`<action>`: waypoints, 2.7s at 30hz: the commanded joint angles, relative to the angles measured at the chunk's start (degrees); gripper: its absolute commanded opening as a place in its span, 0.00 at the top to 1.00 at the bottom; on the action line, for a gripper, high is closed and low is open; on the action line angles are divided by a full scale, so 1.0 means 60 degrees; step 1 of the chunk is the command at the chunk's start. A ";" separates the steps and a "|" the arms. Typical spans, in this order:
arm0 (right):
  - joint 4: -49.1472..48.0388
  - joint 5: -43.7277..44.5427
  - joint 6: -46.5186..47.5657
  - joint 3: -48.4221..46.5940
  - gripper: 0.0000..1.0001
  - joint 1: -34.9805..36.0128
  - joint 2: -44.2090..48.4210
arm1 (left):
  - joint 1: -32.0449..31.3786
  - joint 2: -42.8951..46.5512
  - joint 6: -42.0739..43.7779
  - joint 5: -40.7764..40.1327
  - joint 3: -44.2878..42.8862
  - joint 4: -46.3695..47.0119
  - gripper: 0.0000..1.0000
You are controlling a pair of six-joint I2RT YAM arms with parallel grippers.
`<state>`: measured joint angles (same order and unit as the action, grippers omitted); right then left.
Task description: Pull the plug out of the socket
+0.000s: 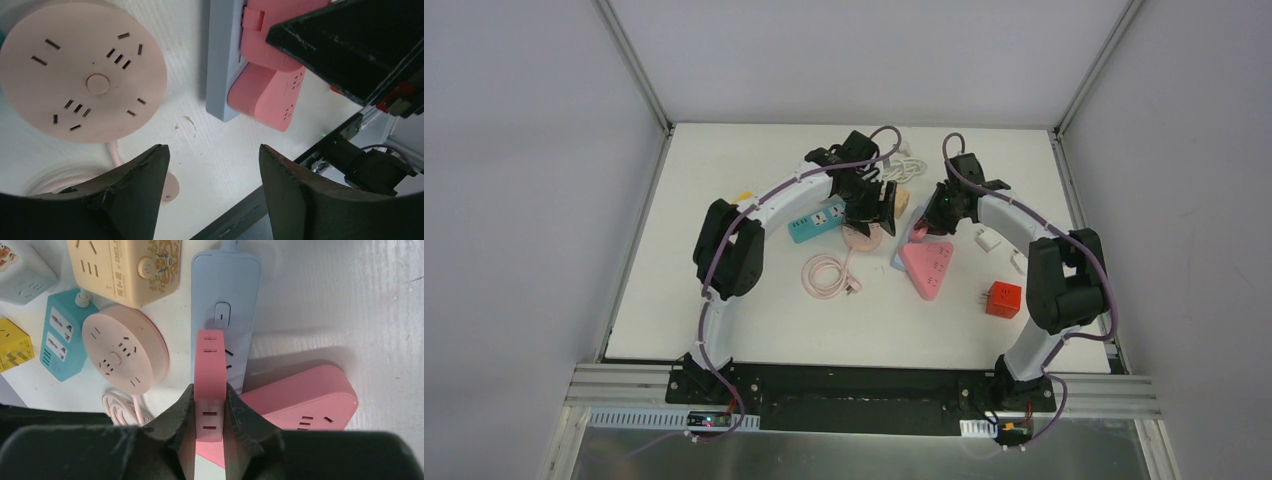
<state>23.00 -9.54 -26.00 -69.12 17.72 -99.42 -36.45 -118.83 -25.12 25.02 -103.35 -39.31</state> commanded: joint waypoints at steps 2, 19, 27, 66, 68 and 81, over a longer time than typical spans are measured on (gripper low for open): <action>0.0060 -0.0273 0.0232 0.0208 0.88 -0.0113 0.0513 | -0.0254 -0.0559 -0.0733 0.0438 -0.0688 0.0549 0.37; 0.0166 -0.0324 -0.0162 -0.0498 1.00 -0.0136 -0.0151 | -0.0757 -0.1221 -0.0065 0.1161 -0.0273 0.1743 0.29; 0.0260 -0.0416 -0.0360 -0.0632 1.00 -0.0145 -0.0082 | -0.0880 -0.1641 0.0458 0.0383 -0.0049 0.1411 0.36; -0.0552 -0.1852 0.0174 -0.0309 1.00 -0.0753 -0.0003 | -0.1110 -0.1579 0.1499 -0.1010 0.2124 0.1521 0.75; -0.0445 -0.2675 0.0190 -0.0483 1.00 -0.0993 -0.0043 | -0.1109 -0.1496 0.1514 -0.1002 0.2209 0.1599 0.76; -0.0183 -0.1546 0.1258 -0.0603 1.00 -0.0693 0.0553 | -0.1132 -0.1436 0.1551 -0.1060 0.2254 0.1558 0.78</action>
<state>27.18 -23.22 -22.24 -73.23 12.08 -104.05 -42.17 -123.24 -20.56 26.06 -93.82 -19.84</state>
